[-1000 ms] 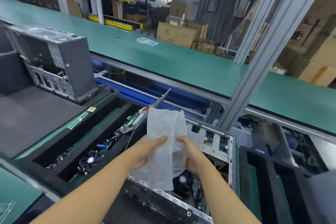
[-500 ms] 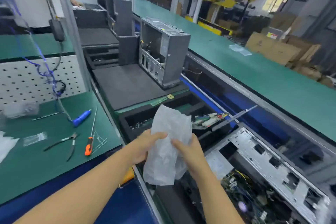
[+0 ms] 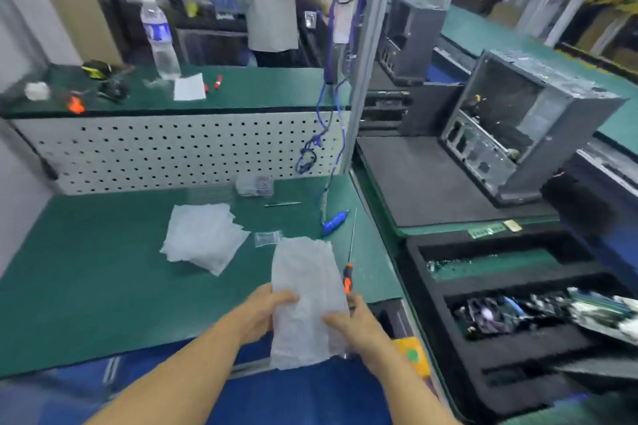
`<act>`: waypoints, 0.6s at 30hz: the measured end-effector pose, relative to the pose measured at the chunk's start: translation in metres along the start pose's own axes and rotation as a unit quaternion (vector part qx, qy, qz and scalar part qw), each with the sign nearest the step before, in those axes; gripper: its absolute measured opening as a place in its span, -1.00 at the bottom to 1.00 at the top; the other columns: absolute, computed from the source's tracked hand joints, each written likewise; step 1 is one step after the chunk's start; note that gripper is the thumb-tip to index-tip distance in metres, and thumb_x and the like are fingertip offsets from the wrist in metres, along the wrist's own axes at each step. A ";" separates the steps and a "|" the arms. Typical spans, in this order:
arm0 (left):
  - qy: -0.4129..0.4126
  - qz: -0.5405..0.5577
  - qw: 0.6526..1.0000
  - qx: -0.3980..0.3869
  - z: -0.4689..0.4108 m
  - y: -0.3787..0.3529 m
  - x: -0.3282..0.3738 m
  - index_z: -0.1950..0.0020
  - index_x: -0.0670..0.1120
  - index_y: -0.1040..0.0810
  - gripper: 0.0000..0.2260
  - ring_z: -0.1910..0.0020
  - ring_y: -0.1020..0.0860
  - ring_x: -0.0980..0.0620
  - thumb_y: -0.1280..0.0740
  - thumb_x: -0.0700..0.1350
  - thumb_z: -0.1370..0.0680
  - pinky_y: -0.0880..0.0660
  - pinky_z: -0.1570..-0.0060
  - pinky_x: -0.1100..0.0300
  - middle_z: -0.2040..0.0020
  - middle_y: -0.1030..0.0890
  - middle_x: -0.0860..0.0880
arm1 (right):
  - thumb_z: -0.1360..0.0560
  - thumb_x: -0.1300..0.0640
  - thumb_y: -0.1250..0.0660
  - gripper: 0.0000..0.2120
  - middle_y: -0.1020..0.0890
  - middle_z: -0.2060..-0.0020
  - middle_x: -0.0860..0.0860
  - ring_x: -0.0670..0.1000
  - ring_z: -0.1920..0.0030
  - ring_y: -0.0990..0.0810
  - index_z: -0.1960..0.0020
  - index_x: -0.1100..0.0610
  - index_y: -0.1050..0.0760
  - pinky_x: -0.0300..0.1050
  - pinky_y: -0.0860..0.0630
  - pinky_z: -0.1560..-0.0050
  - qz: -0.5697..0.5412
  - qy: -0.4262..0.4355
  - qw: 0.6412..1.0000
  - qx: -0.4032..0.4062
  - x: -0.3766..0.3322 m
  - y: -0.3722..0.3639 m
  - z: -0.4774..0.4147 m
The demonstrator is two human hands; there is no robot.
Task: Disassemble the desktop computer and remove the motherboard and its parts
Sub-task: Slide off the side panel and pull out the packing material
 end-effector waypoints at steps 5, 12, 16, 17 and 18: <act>-0.034 0.113 0.985 0.128 0.001 0.110 0.010 -0.29 -0.16 -0.55 -0.66 -0.04 -0.68 -0.15 -0.43 -0.23 -0.52 -0.64 0.06 -0.06 -0.10 -0.69 -0.15 | -0.44 0.17 -0.45 -0.50 -0.61 -0.03 -0.01 -0.15 0.08 -0.63 -0.32 0.01 -0.36 -0.36 -0.49 0.20 0.032 0.025 0.999 -0.003 -0.020 -0.092 -0.048; -0.133 0.333 0.921 0.153 -0.017 0.171 0.070 -0.48 -0.03 -0.36 -0.56 -0.33 -0.50 -0.04 -0.21 0.10 -0.64 -0.47 -0.23 0.02 -0.44 -0.47 -0.04 | -0.52 0.17 -0.36 -0.38 -0.36 -0.35 -0.08 -0.06 -0.40 -0.36 -0.51 -0.06 -0.21 -0.10 -0.34 -0.31 0.053 0.023 0.998 -0.024 -0.028 -0.157 -0.081; -0.011 0.281 0.936 0.212 -0.023 0.189 0.060 -0.55 -0.12 -0.24 -0.42 -0.44 -0.38 -0.03 -0.20 0.18 -0.64 -0.38 -0.34 0.04 -0.54 -0.30 -0.05 | -0.52 0.12 -0.34 -0.49 -0.40 -0.32 -0.10 -0.04 -0.31 -0.43 -0.39 -0.15 -0.27 -0.13 -0.35 -0.18 0.066 -0.013 0.997 -0.024 -0.010 -0.170 -0.086; 0.002 0.265 0.937 0.226 -0.022 0.191 0.056 -0.49 -0.13 -0.32 -0.52 -0.34 -0.46 -0.04 -0.21 0.10 -0.66 -0.42 -0.24 0.06 -0.47 -0.39 -0.10 | -0.52 0.12 -0.33 -0.52 -0.41 -0.31 -0.09 -0.04 -0.29 -0.45 -0.36 -0.17 -0.28 -0.12 -0.36 -0.17 0.065 -0.021 0.997 -0.023 -0.005 -0.171 -0.086; 0.010 0.252 0.941 0.228 -0.021 0.191 0.052 -0.41 -0.13 -0.39 -0.64 -0.19 -0.54 -0.03 -0.21 0.03 -0.67 -0.45 -0.09 0.08 -0.34 -0.49 -0.12 | -0.52 0.12 -0.33 -0.54 -0.42 -0.30 -0.09 -0.05 -0.27 -0.46 -0.34 -0.17 -0.29 -0.11 -0.37 -0.16 0.066 -0.028 0.997 -0.021 -0.002 -0.172 -0.086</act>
Point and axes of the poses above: each hand's wrist, its own z-axis away from the middle knuckle, its own y-axis out of the back of the hand, x = y × z, the point moved 6 cm from there along -z, towards the middle knuckle
